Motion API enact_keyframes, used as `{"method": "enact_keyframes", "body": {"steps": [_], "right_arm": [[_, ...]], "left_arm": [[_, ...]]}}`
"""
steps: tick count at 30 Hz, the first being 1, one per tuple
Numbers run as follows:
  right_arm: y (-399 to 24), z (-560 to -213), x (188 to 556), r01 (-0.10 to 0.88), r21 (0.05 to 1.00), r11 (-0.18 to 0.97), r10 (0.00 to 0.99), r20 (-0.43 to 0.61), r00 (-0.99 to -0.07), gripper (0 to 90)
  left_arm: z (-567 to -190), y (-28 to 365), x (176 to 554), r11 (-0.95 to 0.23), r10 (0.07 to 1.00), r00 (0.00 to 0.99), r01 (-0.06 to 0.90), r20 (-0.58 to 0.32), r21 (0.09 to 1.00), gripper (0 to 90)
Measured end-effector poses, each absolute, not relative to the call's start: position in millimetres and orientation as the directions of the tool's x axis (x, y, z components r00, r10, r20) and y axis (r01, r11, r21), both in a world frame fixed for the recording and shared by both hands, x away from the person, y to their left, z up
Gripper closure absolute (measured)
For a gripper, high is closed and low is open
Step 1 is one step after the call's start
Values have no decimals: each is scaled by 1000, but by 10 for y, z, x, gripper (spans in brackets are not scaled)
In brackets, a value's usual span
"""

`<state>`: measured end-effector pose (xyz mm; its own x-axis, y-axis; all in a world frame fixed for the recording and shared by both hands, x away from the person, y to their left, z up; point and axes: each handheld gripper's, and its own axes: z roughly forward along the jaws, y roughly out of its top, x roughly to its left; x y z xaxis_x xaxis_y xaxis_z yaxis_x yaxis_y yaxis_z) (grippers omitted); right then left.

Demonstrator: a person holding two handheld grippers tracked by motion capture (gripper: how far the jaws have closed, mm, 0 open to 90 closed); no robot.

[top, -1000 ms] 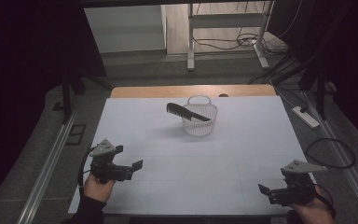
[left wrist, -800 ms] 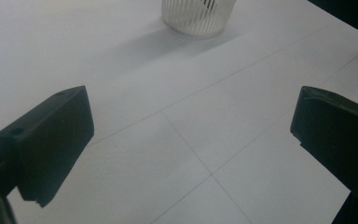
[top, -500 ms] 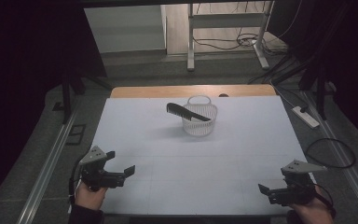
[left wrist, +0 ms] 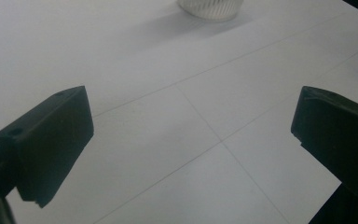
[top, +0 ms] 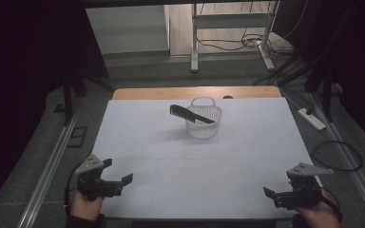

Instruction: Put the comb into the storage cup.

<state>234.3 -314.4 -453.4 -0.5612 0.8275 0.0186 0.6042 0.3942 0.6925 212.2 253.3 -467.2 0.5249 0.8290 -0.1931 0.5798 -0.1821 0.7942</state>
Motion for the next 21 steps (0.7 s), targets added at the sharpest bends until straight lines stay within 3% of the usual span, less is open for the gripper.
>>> {"method": "enact_keyframes", "body": {"steps": [21], "right_arm": [[-3141, -4534, 2344, 604, 692, 395, 830, 14, -558, 0]], "left_arm": [[-4715, 2583, 1970, -207, 853, 497, 599, -156, 774, 0]]}}
